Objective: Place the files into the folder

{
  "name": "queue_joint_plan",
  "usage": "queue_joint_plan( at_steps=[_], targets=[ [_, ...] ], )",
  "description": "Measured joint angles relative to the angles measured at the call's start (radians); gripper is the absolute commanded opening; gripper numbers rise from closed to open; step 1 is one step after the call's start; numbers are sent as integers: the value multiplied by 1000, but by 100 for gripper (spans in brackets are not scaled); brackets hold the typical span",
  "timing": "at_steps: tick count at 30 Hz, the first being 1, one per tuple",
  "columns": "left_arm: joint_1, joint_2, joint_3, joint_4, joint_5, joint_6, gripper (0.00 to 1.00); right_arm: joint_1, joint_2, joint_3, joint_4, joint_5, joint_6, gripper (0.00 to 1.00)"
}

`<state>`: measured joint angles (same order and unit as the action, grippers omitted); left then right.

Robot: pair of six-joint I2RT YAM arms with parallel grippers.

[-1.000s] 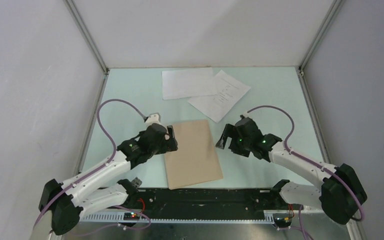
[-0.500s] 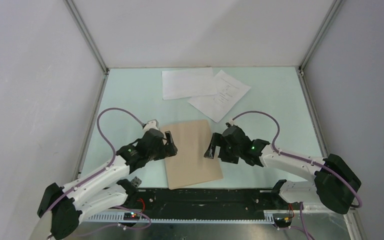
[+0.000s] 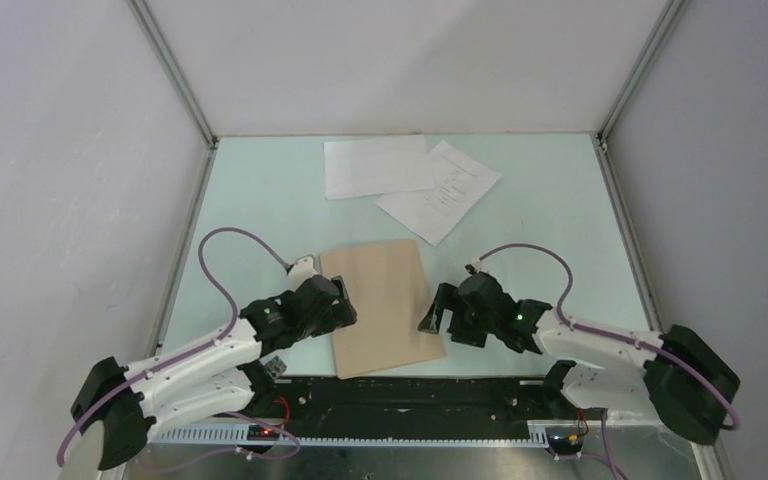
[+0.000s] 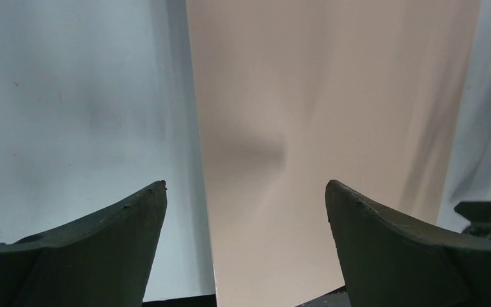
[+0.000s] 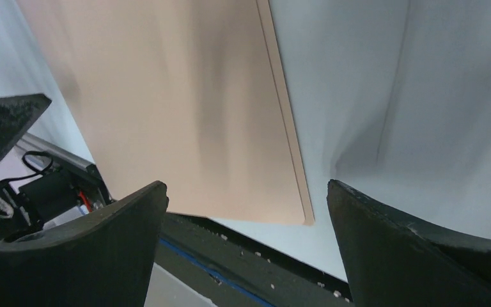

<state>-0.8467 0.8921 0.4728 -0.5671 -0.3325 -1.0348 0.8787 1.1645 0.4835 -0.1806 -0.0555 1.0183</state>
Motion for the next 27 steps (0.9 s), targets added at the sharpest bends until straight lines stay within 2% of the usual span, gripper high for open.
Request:
queue_joint_plan(
  at_steps=[7, 13, 20, 24, 27],
  targets=[
    [33, 14, 3, 26, 44, 31, 98, 81, -157, -109, -3, 13, 110, 100],
    [63, 19, 3, 29, 66, 57, 98, 187, -171, -119, 17, 22, 198, 100],
    [158, 84, 10, 47, 57, 130, 98, 207, -165, -165, 84, 21, 298, 100],
    [237, 155, 96, 35, 17, 195, 98, 204, -173, -214, 179, 2, 355, 100],
    [315, 257, 232, 61, -6, 255, 98, 201, -164, -247, 262, -31, 399, 100]
  ],
)
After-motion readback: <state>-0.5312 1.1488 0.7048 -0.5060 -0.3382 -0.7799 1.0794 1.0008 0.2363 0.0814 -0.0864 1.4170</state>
